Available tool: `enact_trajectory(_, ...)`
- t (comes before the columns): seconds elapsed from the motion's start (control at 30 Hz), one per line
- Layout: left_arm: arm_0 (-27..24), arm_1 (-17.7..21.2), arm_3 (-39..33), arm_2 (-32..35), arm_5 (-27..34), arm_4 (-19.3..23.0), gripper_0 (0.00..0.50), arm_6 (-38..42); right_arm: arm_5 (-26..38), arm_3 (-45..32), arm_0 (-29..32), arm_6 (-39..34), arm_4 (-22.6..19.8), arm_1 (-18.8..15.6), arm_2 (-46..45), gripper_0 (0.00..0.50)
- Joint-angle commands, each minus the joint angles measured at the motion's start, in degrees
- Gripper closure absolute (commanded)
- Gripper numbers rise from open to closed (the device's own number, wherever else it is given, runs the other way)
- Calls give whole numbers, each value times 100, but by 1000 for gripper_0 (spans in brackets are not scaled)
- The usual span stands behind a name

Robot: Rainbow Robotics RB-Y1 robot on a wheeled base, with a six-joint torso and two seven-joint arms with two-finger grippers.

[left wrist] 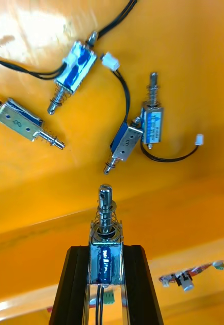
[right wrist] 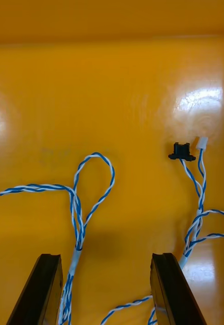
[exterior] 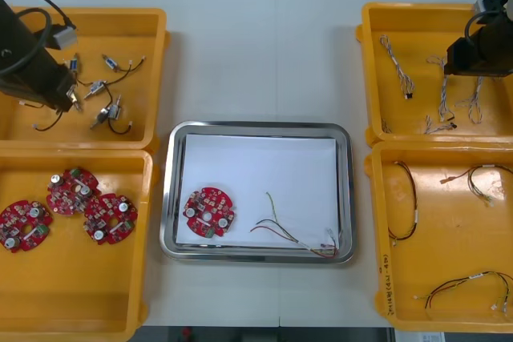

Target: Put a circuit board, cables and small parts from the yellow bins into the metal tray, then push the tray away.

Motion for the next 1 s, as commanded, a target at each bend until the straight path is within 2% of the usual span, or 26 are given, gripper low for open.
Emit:
enact_trajectory(0.03, -277, 155, -577, 441, 350, -197, 500, -164, -181, 238, -428, -71, 45, 94, -197, 0)
enact_trajectory(0.2, -277, 155, -1017, 652, 662, -346, 500, -49, -173, 238, -437, -168, 36, 155, -241, 0)
enact_trajectory(0.5, -75, 146, -1975, 898, 662, -522, 500, 197, -173, 246, -375, -308, 80, 287, -294, 0)
enact_trajectory(0.73, 83, 146, -2590, 933, 662, -381, 500, 882, -181, 246, -287, -335, 150, 314, -285, 0)
enact_trajectory(1.0, 83, 85, -3021, 907, 662, 41, 500, 1761, -243, 246, -235, -344, 247, 331, -294, 0)
